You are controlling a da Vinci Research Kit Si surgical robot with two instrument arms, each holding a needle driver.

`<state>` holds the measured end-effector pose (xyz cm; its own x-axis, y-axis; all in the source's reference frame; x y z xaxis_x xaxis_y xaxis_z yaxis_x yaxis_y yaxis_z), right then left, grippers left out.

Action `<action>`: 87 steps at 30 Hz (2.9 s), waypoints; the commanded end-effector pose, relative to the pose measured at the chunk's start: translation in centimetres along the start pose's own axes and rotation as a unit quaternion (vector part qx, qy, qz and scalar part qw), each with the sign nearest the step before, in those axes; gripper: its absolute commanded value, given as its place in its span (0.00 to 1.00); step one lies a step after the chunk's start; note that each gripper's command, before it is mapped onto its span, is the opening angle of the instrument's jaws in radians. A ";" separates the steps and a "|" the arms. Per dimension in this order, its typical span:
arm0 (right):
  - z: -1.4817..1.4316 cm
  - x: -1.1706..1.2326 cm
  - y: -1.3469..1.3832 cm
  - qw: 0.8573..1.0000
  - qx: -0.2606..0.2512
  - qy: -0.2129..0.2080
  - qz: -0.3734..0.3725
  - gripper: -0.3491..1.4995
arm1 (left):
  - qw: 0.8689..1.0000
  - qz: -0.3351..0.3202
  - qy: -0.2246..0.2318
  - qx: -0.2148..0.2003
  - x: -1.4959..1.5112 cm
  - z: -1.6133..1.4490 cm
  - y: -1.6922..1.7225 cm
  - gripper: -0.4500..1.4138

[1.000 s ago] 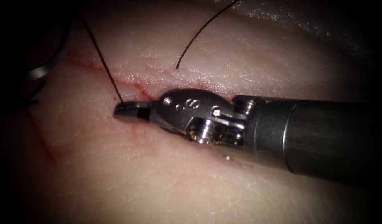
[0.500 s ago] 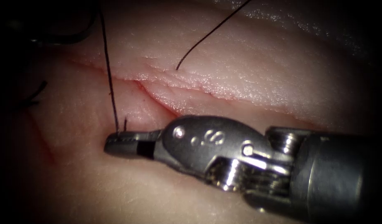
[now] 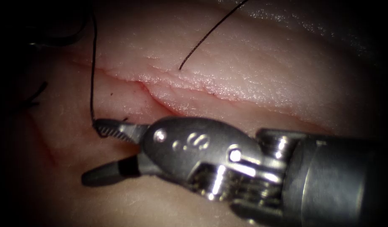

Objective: Wound Closure

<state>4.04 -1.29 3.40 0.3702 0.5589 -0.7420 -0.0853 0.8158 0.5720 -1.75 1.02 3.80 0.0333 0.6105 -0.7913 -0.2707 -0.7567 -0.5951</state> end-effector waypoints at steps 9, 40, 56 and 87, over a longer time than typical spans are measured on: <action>-0.12 -0.34 0.32 0.998 -0.021 -0.043 -0.046 0.81 | 0.997 0.003 -0.007 0.076 -0.04 -0.36 -0.27 0.00; 0.28 -0.57 0.31 0.988 -0.068 -0.097 -0.097 0.00 | 0.998 0.009 -0.005 0.068 -0.26 -0.18 -0.28 0.00; 0.52 0.18 -0.79 0.990 -0.030 -0.081 -0.109 0.00 | 0.997 0.008 -0.024 0.069 -0.49 -0.02 -0.29 0.00; 0.52 -0.65 0.26 0.968 -0.076 -0.132 -0.199 0.76 | 0.994 0.014 -0.042 0.099 -0.59 -0.12 -0.41 0.00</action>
<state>4.20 -1.53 4.18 0.6288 0.1549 -0.7620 -0.0196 0.9828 0.1836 -1.50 0.96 4.43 -0.0573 0.6134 -0.7877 -0.4552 -0.7183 -0.5262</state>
